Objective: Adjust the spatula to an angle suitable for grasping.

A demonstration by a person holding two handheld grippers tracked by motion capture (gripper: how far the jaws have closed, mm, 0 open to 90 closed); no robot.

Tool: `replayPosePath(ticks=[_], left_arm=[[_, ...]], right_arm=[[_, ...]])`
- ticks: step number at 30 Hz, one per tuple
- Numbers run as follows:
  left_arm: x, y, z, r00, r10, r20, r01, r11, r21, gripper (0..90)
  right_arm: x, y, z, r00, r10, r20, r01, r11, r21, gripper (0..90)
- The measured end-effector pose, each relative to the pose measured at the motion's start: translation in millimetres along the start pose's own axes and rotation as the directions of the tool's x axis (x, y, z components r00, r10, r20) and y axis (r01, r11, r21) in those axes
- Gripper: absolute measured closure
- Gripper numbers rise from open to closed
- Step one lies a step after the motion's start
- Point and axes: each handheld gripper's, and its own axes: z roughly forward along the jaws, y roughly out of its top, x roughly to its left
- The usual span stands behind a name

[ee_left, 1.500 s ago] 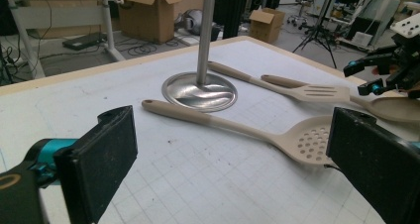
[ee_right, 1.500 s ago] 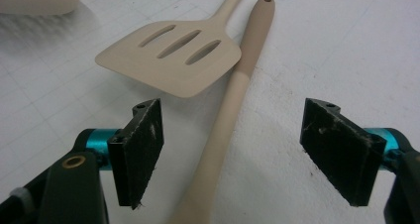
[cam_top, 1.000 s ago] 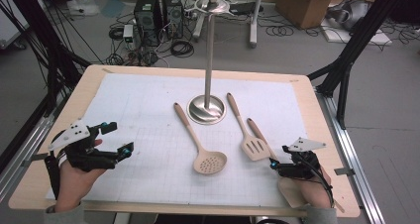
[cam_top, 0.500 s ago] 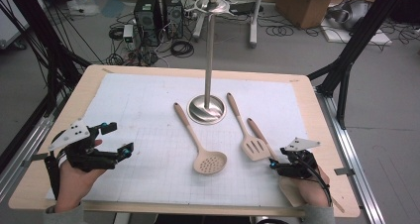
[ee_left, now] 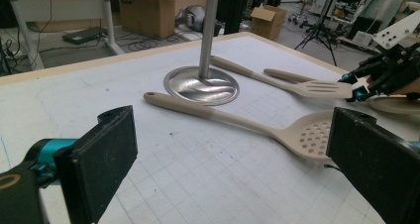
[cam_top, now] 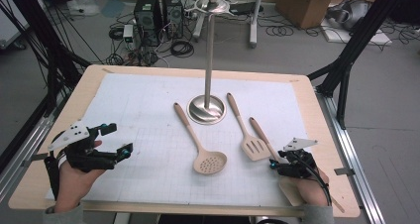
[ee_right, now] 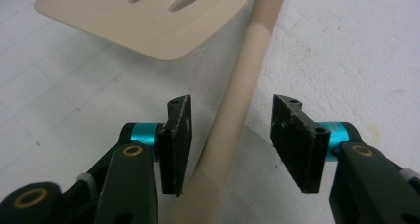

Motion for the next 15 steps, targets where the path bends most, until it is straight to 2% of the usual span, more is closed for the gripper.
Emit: replayPosePath(ticks=[5, 15], left_arm=[[4.2, -1.0, -3.5, 0.9999, -0.010, -0.007, 0.009, 0.9999, -0.011, 6.0], [4.4, -0.4, -5.2, 0.9998, -0.010, -0.014, 0.010, 0.9998, -0.015, 6.1]], right_arm=[[-2.5, -0.1, 0.8, 0.9998, 0.014, -0.015, -0.014, 1.000, 0.002, 51.3], [-3.3, -0.4, 1.0, 0.9992, 0.028, -0.029, -0.028, 1.000, 0.004, 52.6]])
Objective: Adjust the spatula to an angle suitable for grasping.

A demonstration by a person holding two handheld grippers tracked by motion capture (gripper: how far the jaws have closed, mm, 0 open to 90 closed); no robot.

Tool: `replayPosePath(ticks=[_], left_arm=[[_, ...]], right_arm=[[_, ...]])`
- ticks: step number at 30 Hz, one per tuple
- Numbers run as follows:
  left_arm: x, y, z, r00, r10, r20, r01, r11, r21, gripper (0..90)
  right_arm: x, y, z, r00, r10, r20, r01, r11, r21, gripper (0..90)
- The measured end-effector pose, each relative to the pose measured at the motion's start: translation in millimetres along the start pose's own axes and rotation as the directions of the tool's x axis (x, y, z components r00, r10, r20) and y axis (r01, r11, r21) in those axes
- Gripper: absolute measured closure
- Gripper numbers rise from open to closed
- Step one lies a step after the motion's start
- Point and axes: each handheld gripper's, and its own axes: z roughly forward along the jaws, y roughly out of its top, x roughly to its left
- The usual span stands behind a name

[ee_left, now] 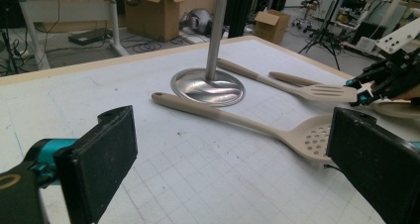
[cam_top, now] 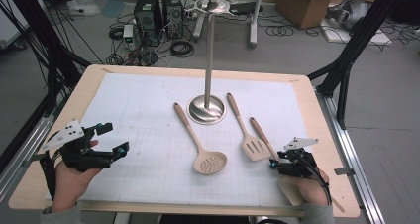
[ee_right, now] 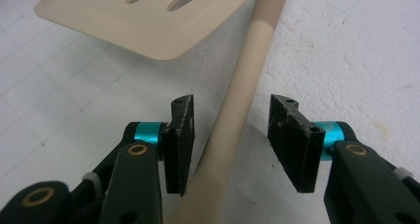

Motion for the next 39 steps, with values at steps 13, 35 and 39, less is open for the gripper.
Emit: replayPosePath(ticks=[13, 35, 39], left_arm=[[-1.8, -2.3, 4.1, 0.9999, -0.002, 0.016, 0.002, 0.9999, 0.012, 6.1], [-1.7, -3.1, 2.5, 0.9999, -0.006, 0.014, 0.006, 0.9999, 0.015, 6.1], [0.4, 0.9, -5.7, 0.9999, -0.007, 0.014, 0.007, 0.9998, -0.016, 6.1]], right_arm=[[-1.0, -1.1, 0.1, 0.9999, 0.015, -0.005, -0.015, 1.000, -0.006, 52.9], [2.5, 1.4, -1.5, 0.9981, 0.060, 0.015, -0.060, 0.998, 0.013, 67.7], [5.6, 3.0, -1.4, 0.9980, 0.060, 0.022, -0.060, 0.998, 0.020, 69.4]])
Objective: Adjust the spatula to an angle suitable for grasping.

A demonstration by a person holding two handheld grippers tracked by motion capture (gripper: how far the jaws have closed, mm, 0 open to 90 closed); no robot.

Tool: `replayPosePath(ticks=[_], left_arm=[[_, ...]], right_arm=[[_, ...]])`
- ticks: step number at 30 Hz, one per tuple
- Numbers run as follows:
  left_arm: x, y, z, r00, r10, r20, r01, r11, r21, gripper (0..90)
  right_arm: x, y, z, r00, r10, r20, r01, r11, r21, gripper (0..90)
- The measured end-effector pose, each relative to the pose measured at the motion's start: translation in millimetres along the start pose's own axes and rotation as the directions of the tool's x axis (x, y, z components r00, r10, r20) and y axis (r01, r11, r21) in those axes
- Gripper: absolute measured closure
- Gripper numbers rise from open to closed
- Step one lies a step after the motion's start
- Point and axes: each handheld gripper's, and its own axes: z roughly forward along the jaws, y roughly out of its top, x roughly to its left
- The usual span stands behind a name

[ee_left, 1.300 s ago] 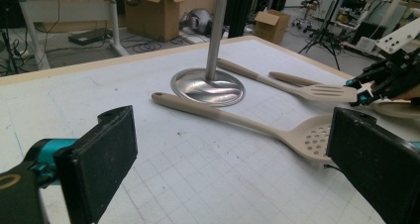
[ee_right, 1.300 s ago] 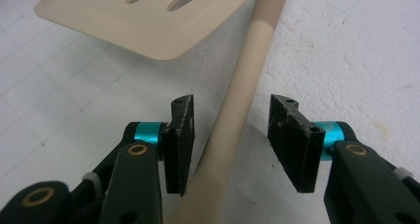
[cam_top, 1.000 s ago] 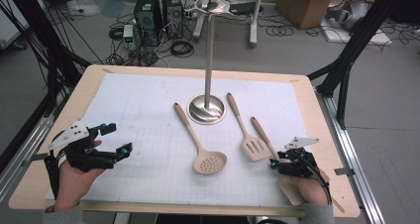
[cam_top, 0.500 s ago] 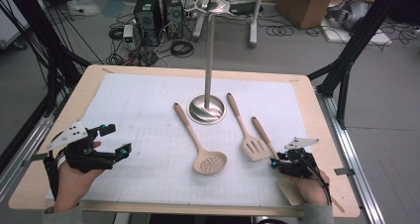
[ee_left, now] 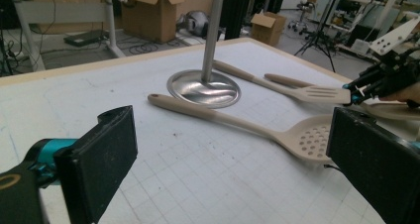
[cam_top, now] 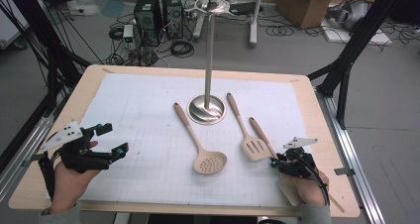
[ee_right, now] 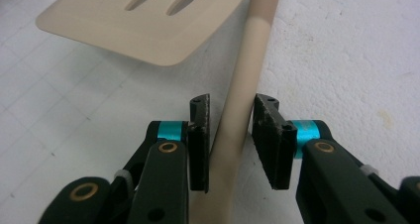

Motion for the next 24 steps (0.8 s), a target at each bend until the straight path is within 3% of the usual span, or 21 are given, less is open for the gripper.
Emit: replayPosePath(ticks=[4, 12, 24], left_arm=[[1.8, -0.5, -3.5, 0.9999, -0.011, -0.001, 0.011, 0.9999, -0.010, 6.0], [3.3, -5.9, 0.8, 0.9999, -0.014, -0.007, 0.014, 0.9997, 0.020, 6.1], [-9.3, -2.0, 14.2, 0.9997, 0.010, 0.022, -0.011, 0.9993, 0.037, 6.1]], right_arm=[[1.8, 0.8, -0.7, 1.0000, -0.004, -0.007, 0.004, 1.000, 0.006, 70.9], [-1.6, 2.5, -0.5, 0.9996, -0.001, -0.028, 0.002, 1.000, 0.012, 72.0], [0.2, 0.4, -3.5, 0.9994, -0.016, -0.029, 0.016, 1.000, 0.003, 74.6]])
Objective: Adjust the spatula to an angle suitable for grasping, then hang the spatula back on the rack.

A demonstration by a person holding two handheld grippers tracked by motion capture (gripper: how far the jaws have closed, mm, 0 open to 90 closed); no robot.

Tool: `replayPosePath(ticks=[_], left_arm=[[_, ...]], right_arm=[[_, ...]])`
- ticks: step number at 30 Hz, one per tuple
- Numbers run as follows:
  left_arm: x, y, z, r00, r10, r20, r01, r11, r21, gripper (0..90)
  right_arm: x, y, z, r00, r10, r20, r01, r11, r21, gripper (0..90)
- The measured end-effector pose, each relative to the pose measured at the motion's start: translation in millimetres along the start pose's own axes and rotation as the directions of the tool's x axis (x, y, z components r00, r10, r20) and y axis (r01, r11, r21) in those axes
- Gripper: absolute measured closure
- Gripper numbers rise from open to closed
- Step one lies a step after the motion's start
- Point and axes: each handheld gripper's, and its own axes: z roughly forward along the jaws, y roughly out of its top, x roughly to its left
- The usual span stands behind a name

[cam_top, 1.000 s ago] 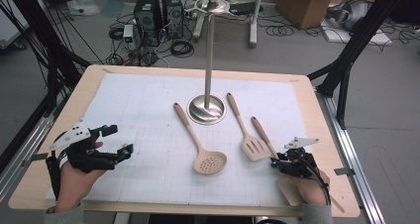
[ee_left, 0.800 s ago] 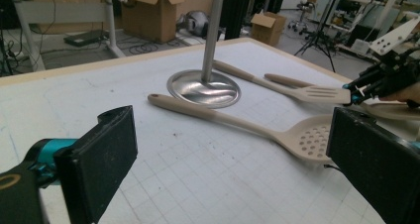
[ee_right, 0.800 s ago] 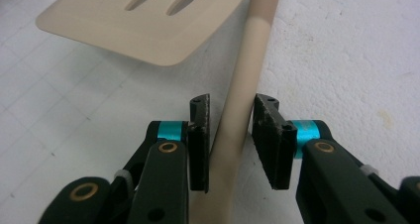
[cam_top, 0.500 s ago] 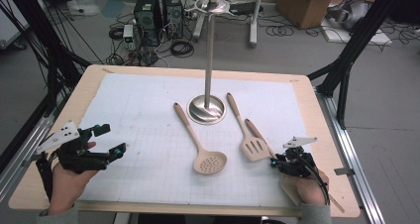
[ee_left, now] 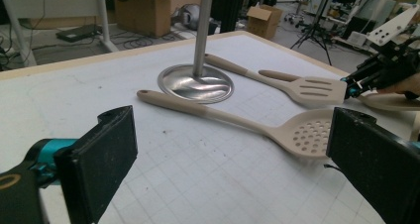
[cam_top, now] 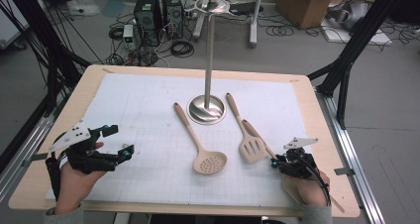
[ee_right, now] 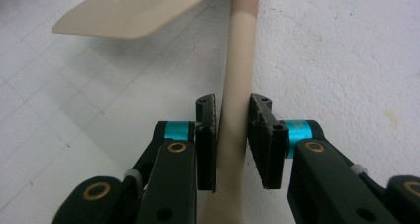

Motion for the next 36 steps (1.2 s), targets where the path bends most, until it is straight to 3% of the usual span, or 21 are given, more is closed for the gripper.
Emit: replayPosePath(ticks=[5, 11, 21, 36], left_arm=[[3.8, -1.0, 3.9, 1.0000, -0.006, 0.007, 0.006, 1.0000, 0.006, 6.1], [8.3, 2.1, -3.8, 0.9999, -0.009, -0.014, 0.009, 0.9999, -0.015, 6.0], [6.2, 4.7, -6.2, 1.0000, -0.005, -0.005, 0.005, 0.9995, -0.031, 6.1], [5.6, 6.1, -7.0, 1.0000, -0.003, -0.004, 0.003, 0.9994, -0.034, 6.1]], right_arm=[[-1.6, -2.2, -2.5, 0.9999, 0.011, 0.004, -0.011, 1.000, 0.001, 76.7], [-1.2, -1.5, -2.2, 0.9996, 0.027, 0.002, -0.027, 1.000, 0.011, 77.5], [-0.9, -1.6, -2.8, 0.9993, 0.032, 0.021, -0.032, 0.999, 0.014, 78.3], [-12.7, -8.6, -15.9, 0.9944, 0.082, 0.066, -0.081, 0.996, -0.028, 78.4]])
